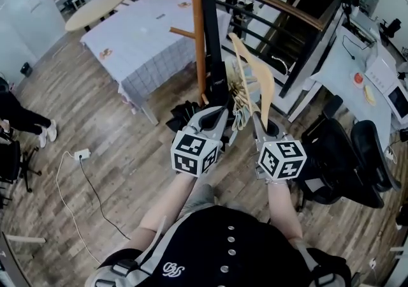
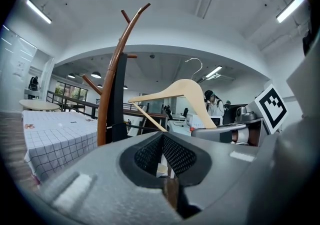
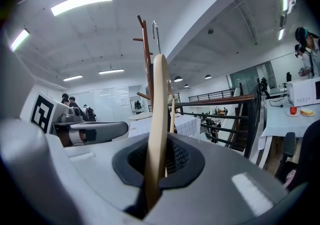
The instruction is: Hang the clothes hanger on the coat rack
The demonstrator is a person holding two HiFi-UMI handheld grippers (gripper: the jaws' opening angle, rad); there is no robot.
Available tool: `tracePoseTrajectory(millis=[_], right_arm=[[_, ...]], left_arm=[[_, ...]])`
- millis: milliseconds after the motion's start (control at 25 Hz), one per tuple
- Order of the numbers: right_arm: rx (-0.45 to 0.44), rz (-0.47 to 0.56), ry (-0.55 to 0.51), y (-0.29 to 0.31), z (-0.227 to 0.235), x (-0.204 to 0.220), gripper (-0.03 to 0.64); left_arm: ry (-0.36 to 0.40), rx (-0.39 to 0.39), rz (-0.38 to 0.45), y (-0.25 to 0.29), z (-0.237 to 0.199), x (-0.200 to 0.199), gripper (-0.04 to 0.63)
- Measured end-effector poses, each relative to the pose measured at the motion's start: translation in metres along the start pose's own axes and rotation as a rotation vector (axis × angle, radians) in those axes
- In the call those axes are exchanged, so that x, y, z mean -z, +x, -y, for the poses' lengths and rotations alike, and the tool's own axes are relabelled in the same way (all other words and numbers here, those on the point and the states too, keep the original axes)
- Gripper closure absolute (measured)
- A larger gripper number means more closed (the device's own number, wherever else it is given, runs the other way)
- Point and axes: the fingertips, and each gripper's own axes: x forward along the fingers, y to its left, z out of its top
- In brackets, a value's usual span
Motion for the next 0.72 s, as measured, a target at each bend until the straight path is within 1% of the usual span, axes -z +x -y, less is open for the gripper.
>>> tracePoseTrajectory(millis=[160,480,720], right_arm=[[0.003,-0.014,0.016,0.006,0.003,-0.003,0.618],[-0.01,-0.016,-0.004,0.029,-0.003,-0.021,0.618],[-0.006,-0.004,-0.03,0.046,-0.004,-0.042,0.618]], left_arm=[[-0.015,-0.005,-0.003,0.003,-0.007,-0.002,0.592],[-0.01,-0.003,0.019,0.013,-0.026,-0.018,0.592],[0.024,0.017,0.027,0.022,-0.039,-0.03,0.592]])
